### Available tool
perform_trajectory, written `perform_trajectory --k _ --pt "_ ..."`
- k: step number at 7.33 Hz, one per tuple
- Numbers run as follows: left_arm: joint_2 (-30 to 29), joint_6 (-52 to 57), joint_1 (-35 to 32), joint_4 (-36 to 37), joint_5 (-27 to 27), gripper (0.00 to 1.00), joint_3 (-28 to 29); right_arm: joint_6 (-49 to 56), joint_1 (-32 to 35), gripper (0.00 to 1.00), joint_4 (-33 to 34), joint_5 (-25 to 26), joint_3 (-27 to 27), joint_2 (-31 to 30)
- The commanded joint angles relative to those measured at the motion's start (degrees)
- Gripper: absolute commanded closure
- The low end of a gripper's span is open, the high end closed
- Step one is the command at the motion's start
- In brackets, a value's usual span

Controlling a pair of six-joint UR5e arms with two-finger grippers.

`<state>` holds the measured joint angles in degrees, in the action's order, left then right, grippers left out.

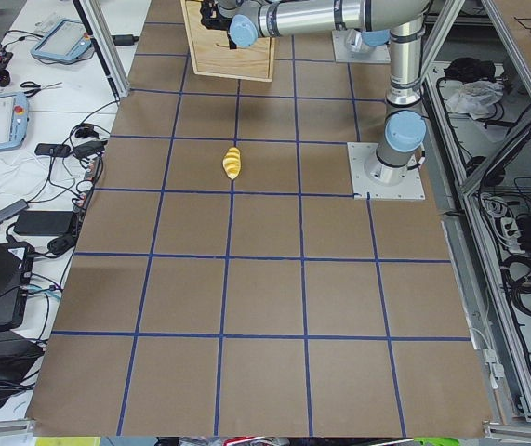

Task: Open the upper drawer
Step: 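Move the left gripper toward the black drawer handle on the cabinet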

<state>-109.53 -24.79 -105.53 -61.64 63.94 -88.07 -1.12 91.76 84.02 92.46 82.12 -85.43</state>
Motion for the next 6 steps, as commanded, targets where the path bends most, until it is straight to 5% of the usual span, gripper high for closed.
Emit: perform_trajectory --k 1,6 --pt "-0.25 1.06 -0.02 0.12 0.3 0.0 0.0 0.06 0.0 0.0 0.0 0.0 -0.03 0.0" --pt "-1.13 1.85 -0.9 1.35 3.03 0.01 -0.17 -0.03 0.0 0.0 0.0 0.0 -0.03 0.0"
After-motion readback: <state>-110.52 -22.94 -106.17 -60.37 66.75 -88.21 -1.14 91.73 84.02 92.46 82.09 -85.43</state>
